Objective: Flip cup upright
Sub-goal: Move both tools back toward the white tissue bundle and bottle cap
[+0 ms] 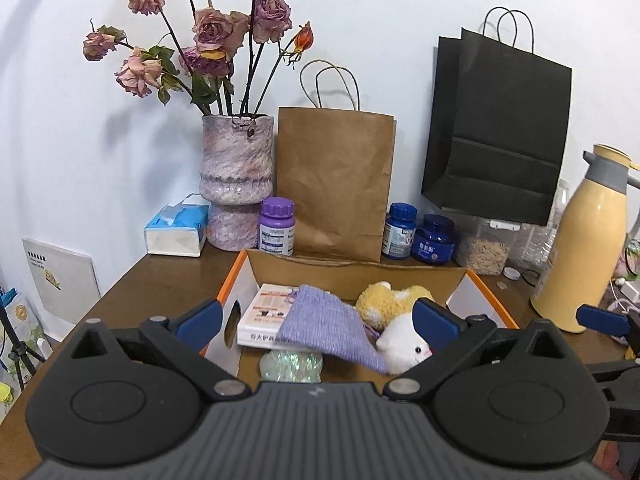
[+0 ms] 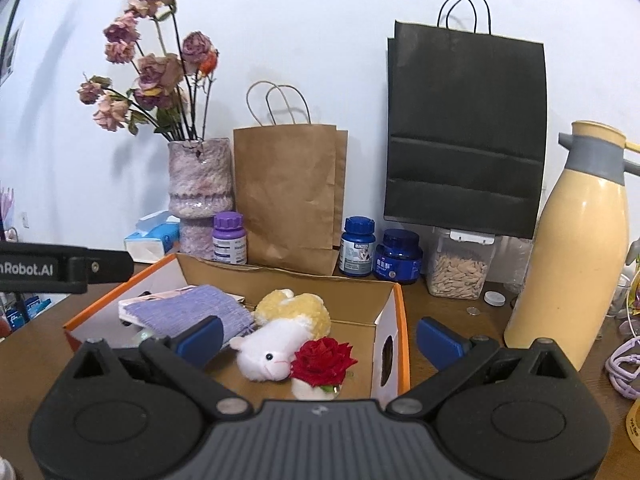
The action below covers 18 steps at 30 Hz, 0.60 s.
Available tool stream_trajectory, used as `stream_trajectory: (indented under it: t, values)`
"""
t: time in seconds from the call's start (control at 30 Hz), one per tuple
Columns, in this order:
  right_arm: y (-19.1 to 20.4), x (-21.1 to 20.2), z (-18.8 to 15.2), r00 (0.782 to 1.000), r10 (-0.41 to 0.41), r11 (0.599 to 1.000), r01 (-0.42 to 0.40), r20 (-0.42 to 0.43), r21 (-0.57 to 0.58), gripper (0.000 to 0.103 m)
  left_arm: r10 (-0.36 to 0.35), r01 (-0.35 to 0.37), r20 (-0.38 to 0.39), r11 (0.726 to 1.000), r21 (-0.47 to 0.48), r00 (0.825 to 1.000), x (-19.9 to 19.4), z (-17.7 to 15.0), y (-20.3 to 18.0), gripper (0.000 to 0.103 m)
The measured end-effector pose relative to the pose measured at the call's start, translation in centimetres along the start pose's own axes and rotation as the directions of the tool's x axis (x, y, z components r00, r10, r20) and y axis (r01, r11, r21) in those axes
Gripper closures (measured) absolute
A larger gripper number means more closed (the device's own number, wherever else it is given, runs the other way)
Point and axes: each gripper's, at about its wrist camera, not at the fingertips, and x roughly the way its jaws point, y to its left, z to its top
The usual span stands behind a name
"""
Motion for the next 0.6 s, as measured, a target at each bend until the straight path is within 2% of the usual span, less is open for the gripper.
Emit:
stream_trajectory:
  t: [0.6]
  values:
    - [0.6,-5.8,-3.9,1.0,0.025,0.999,-0.025,-0.005,-0.024,0.0,0.007,-0.006,-0.057,1.0,0.01,0.998,-4.3,-3.3,2.1,0.0]
